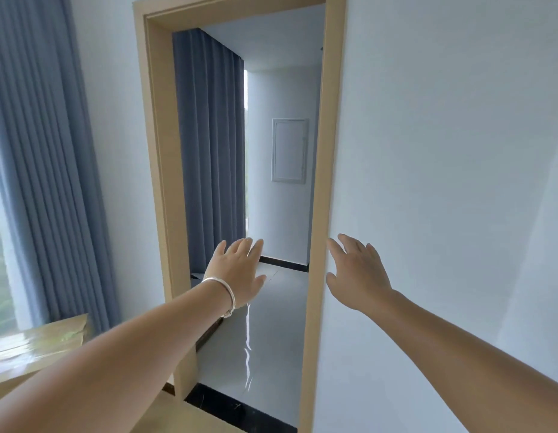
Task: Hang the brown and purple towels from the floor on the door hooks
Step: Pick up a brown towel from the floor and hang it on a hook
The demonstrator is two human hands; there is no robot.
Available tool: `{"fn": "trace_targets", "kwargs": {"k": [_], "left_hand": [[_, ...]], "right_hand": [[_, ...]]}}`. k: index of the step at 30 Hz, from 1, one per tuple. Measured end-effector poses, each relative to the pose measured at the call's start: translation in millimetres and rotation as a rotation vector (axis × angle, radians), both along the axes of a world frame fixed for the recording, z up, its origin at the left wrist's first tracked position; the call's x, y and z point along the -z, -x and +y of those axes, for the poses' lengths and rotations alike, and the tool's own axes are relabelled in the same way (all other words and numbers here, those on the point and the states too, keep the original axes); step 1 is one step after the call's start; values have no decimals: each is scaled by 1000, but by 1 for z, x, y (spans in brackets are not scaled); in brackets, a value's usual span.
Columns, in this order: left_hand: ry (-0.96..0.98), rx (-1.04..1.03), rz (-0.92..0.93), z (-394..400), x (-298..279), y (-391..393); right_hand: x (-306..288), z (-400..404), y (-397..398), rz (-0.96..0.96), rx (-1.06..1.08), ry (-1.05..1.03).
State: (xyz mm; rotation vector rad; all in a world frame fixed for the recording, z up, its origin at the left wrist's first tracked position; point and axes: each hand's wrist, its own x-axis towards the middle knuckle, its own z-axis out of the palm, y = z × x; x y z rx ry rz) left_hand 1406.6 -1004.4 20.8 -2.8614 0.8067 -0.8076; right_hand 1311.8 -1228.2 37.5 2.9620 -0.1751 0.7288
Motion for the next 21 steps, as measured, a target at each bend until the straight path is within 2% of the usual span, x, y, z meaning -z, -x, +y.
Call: {"fn": "trace_targets", "kwargs": {"k": [10,21], "left_hand": [[-3,-250,32,89,20,-101],[77,-541,95,264,37,-237]], "right_hand": [[23,74,-159,41,-248,17],[34,251,-353,85,-560,86]]}}
